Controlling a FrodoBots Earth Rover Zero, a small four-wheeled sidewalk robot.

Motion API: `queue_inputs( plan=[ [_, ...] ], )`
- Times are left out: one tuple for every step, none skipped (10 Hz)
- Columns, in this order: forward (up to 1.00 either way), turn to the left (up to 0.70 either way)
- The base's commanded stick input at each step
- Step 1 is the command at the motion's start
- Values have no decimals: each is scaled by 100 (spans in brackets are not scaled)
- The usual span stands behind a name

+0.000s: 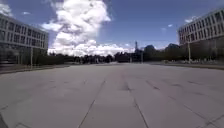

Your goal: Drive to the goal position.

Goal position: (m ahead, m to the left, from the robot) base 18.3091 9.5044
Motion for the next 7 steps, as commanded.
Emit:
queue_inputs(
  plan=[
    [70, 0],
    [70, 0],
    [70, 0],
    [70, 0],
    [70, 0],
    [70, 0],
    [70, 0]
  ],
)
